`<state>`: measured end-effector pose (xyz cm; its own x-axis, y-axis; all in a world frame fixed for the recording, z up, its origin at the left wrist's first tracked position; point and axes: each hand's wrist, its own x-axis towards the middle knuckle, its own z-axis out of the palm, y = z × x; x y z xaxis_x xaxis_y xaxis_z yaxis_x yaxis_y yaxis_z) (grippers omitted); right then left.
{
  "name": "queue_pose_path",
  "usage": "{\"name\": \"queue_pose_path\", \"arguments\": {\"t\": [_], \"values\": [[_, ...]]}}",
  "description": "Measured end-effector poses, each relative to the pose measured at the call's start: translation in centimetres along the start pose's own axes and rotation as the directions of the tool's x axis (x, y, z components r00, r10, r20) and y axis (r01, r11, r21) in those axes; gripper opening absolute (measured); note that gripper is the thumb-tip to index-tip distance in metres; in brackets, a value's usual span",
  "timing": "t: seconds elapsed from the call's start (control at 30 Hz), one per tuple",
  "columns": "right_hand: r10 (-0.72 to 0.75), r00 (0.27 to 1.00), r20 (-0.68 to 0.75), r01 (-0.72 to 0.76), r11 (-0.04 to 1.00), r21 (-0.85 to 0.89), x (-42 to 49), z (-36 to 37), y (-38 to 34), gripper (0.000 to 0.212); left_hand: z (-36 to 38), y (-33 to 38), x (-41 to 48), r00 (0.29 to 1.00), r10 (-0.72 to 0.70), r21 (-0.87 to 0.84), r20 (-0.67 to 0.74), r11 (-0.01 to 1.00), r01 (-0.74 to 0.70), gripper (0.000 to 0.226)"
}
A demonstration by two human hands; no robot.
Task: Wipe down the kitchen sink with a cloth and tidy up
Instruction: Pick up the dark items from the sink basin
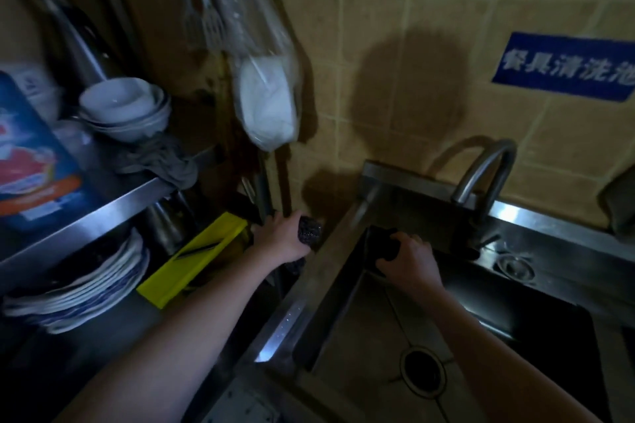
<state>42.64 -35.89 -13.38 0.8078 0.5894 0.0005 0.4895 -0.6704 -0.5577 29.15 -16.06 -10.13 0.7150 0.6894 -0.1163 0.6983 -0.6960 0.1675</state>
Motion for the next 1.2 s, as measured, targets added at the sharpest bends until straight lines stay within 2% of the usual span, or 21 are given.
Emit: {"name": "queue_pose_path", "arguments": {"t": [0.13, 0.27, 0.5, 0.73, 0.9, 1.2], "values": [[-0.135, 0.990, 0.027, 0.134, 0.991, 0.025, 0.2, -0.1, -3.7, 0.053, -3.3, -3.1, -1.4, 0.998, -0.069, -0.006, -0.007, 0.998, 0.069, 0.064], [-0.237, 0.965, 0.111, 0.232, 0.971, 0.060, 0.9, 0.1, -7.9, 0.032, -6.1, -6.6, -3.2, 0.989, -0.147, -0.023, -0.037, 0.989, 0.146, 0.071], [-0.350, 0.913, 0.211, 0.347, 0.937, 0.051, 0.8, 1.6, -16.4, 0.056, -10.8, -13.6, -7.7, 0.950, -0.306, -0.031, -0.066, 0.952, 0.305, 0.074], [-0.478, 0.856, 0.200, 0.477, 0.877, 0.053, -1.1, 4.5, -24.7, 0.057, -13.4, -19.9, -12.9, 0.869, -0.475, -0.058, -0.139, 0.880, 0.472, 0.066], [-0.549, 0.801, 0.239, 0.554, 0.831, 0.052, -2.8, 6.8, -29.6, 0.059, -14.7, -24.0, -16.9, 0.801, -0.579, -0.060, -0.151, 0.814, 0.578, 0.076], [-0.698, 0.658, 0.283, 0.696, 0.707, 0.124, -7.7, 10.2, -38.9, 0.056, -16.8, -30.7, -24.0, 0.678, -0.699, -0.143, -0.228, 0.713, 0.687, 0.073]]}}
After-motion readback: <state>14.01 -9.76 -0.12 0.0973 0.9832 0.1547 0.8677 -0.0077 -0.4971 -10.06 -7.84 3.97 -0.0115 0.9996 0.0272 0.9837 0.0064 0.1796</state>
